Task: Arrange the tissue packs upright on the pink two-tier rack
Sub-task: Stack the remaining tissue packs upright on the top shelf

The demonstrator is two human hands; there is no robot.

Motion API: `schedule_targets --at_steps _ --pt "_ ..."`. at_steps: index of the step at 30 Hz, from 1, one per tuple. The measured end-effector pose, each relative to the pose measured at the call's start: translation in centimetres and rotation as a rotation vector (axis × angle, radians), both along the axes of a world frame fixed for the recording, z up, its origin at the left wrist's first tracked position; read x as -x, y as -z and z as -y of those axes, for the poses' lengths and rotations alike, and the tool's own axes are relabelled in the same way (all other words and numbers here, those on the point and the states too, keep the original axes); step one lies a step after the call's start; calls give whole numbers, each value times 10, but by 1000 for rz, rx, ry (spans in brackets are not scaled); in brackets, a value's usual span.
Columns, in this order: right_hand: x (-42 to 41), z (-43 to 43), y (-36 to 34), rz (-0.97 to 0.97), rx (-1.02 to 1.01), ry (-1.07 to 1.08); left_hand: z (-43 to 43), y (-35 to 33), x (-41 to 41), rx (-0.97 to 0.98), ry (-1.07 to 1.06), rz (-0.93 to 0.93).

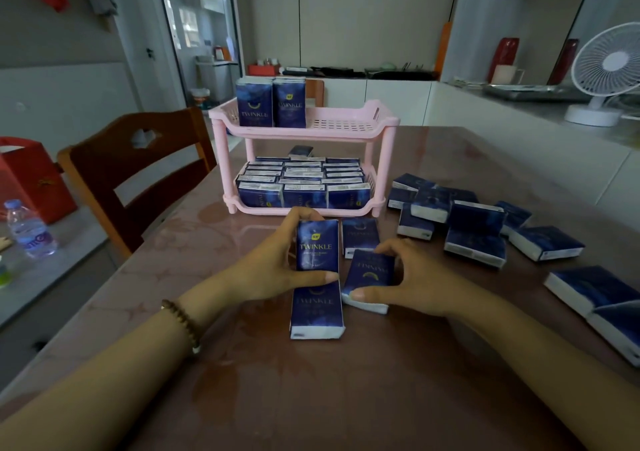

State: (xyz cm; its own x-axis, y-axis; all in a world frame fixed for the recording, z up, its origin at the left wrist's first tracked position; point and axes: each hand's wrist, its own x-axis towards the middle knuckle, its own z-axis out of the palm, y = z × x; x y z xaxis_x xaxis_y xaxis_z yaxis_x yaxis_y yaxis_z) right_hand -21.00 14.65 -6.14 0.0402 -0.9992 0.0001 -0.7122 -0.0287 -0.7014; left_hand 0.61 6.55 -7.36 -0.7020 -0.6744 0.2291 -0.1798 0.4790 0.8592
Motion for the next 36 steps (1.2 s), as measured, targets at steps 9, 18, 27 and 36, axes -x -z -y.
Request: schedule_targets --at_steps 9,18,27,36 --pt "-2 1 3 427 71 -51 3 4 0 14 -68 -79" --pt "9 24 -51 511 193 20 21 -49 -12 73 -176 -332" --pt "1 90 -130 402 275 -74 74 -143 -44 382 -379 -311" --pt "-22 155 -165 153 499 -61 126 -167 -58 529 -444 -105"
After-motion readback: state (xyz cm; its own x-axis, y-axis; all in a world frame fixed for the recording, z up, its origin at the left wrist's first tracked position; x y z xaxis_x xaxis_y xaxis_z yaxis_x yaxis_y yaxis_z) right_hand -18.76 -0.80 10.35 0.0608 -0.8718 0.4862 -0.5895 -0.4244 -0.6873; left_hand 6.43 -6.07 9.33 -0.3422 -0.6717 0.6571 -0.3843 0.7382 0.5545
